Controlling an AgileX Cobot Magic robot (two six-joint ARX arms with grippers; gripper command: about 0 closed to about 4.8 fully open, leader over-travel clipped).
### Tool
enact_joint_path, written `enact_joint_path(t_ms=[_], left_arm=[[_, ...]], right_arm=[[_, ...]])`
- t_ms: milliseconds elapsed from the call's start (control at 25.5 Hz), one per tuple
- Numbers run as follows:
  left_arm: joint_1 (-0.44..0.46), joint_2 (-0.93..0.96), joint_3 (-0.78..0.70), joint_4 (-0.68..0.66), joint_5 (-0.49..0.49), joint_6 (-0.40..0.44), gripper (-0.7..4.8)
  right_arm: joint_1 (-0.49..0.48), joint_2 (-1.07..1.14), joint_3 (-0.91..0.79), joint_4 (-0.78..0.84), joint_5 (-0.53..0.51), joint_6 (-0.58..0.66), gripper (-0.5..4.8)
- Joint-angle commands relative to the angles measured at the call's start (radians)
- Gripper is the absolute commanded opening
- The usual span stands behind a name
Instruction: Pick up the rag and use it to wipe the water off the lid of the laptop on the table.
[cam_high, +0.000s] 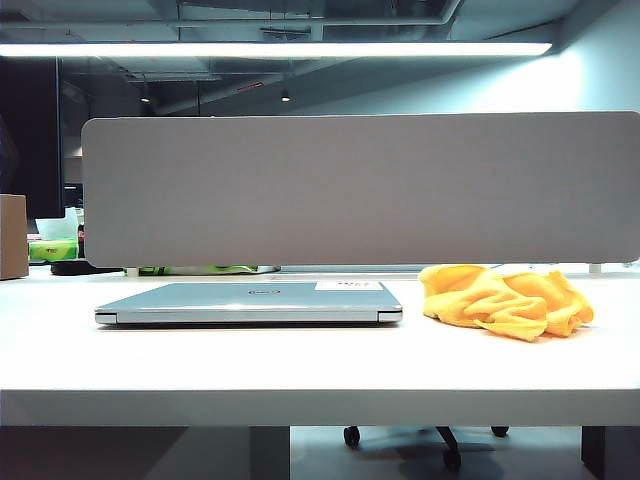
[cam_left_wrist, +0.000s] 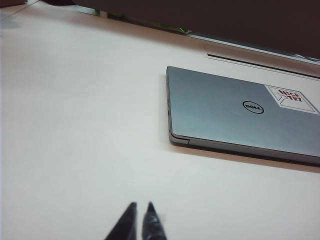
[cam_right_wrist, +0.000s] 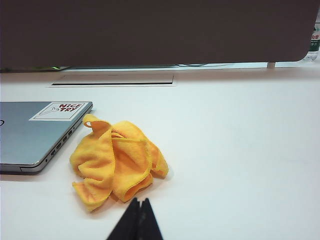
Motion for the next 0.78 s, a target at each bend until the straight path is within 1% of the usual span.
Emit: enact_joint_path(t_ms=[39, 353, 431, 509, 548, 588, 666, 783], left_arm=[[0.0, 0.0, 0.004, 0.009, 0.003, 0.003, 0.21], [0.002, 0.0, 0.004, 0.009, 0.003, 0.004, 0.21], [0.002, 0.0, -0.002, 0.031, -0.016, 0.046, 0.21], [0.002, 0.0, -0.023, 0.111, -0.047, 0.051, 0.21], [0.002, 0.0, -0.046, 0.173, -0.054, 0.053, 0.21], [0.002, 0.0, -0.065, 0.209, -0.053, 0.086, 0.21], [0.002, 0.0, -0.066, 0.198, -0.072, 0.156, 0.21], [0.002, 0.0, -0.066, 0.198, -0.085, 0.17, 0.21]], right_arm=[[-0.002, -0.002, -0.003, 0.012, -0.002, 0.003, -0.04], [-0.002, -0.002, -0.003, 0.013, -0.002, 0.003, -0.04], [-0.002, -0.002, -0.003, 0.012, -0.002, 0.003, -0.04], [-0.002, -0.002, -0.003, 0.013, -0.002, 0.003, -0.04], [-0.002, -0.002, -0.003, 0.012, -0.002, 0.003, -0.05], [-0.002, -0.002, -0.003, 0.013, -0.002, 0.003, -0.04], [-0.002, -0.002, -0.003, 0.014, -0.002, 0.003, -0.04], [-0.002, -0.002, -0.003, 0.013, -0.002, 0.003, -0.04]])
